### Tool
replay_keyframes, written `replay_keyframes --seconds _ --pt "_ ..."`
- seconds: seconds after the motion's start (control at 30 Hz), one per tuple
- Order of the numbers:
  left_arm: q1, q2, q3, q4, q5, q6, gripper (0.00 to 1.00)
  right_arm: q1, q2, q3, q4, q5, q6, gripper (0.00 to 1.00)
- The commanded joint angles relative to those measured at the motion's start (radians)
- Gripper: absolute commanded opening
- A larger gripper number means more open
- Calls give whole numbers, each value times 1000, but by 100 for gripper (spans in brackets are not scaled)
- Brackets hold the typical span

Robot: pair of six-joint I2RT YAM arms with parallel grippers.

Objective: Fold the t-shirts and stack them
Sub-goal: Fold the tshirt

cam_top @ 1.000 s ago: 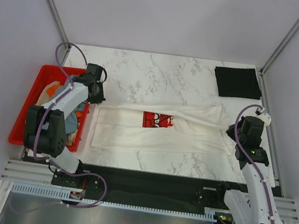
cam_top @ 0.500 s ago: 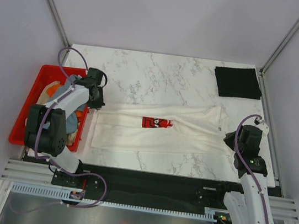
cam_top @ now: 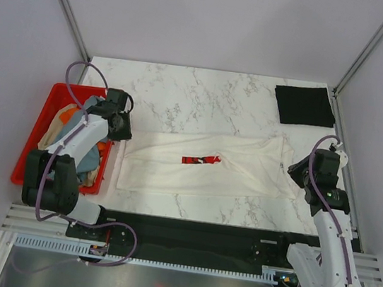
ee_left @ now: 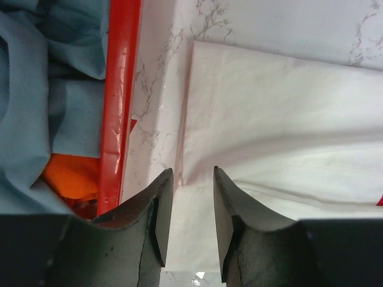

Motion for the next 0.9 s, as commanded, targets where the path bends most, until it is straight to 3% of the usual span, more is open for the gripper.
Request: replay_keyframes --seconds 0.0,0.1,0.33,0.5,0.87 --pt "-5 -23 41 -12 57 -17 41 0 37 54 48 -71 50 32" --pt "-30 43 63 -9 147 -33 39 20 141 59 142 -100 7 34" --pt "-123 245 141 -9 102 -53 38 118 449 132 191 -30 -13 34" --pt "-136 362 216 -10 64 -67 38 118 526 92 295 19 25 34" --pt "-154 503 301 -10 21 -77 38 106 668 54 316 240 24 35"
